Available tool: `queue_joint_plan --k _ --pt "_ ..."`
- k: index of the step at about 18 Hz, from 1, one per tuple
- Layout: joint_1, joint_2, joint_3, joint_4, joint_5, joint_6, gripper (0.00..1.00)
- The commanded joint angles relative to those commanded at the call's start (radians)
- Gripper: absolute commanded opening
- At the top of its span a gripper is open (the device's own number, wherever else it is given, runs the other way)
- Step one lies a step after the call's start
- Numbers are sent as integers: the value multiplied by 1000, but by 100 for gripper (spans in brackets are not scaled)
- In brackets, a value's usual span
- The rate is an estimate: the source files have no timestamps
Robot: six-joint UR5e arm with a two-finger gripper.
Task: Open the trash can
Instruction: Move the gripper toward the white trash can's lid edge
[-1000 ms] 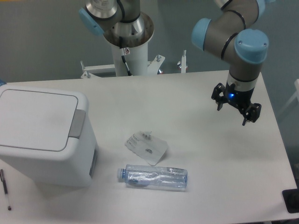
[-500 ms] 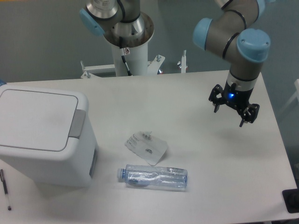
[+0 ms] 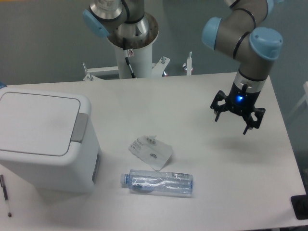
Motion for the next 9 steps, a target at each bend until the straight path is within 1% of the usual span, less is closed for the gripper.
queue_joint_plan --k 2,4,5,6,7,9 --pt "-3 3 9 -5 -8 -26 100" --pt "-18 18 35 -17 -6 -96 100" --pt "-40 26 54 -40 -6 -142 100" --pt "-57 31 83 -84 -5 -179 100" --pt "-72 31 122 -148 0 -208 100" --pt "-103 23 216 -330 11 -248 100"
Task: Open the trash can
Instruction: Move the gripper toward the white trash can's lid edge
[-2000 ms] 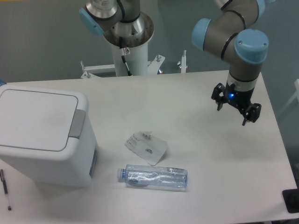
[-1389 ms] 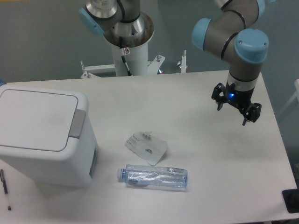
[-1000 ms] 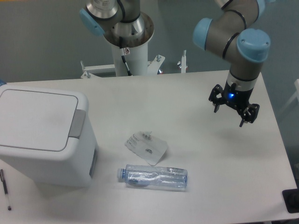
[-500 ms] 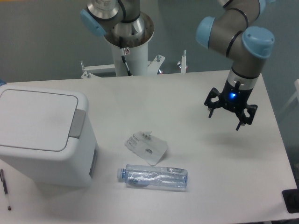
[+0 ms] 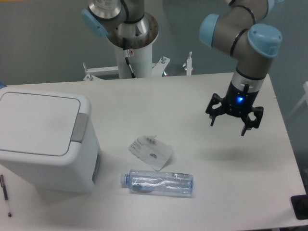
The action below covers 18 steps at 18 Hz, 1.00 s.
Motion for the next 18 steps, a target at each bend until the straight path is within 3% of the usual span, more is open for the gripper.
queue_joint_plan --k 1,3,8,13,15,18 --pt "-12 -5 52 -84 5 -21 100" --pt "-34 -5 118 -183 5 -60 100" --pt "-94 -15 197 -280 5 -163 100" --pt "-184 -49 283 -306 -44 -327 100" --pt "-190 -51 306 -317 -116 -348 100" --pt "-229 -69 352 -332 -138 -406 100"
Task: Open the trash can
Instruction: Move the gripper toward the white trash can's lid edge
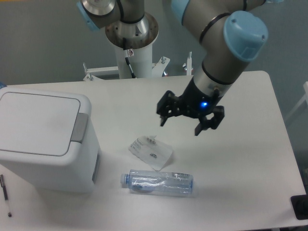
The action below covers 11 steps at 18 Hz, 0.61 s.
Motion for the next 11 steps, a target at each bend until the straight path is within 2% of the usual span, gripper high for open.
queue_joint_plan --k 2,6,7,9,11 --pt "-32 -3 20 -3 -3 -29 100" --pt "-87 6 13 -3 -43 -39 100" --pt "-109 14 -4 -3 -45 -42 100" --pt "-126 73 -94 9 -43 -31 100" --pt "-128 86 -121 52 -46 -40 100"
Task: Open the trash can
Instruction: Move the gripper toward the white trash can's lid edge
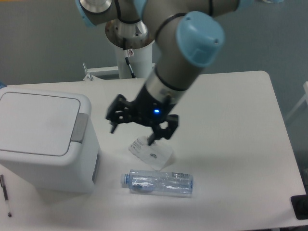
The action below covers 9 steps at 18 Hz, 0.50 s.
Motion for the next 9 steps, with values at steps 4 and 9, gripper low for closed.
queue_joint_plan --k 4,9 --pt "-8 -2 0 9 5 -23 100" --pt "-20 -8 -2 43 12 -25 100"
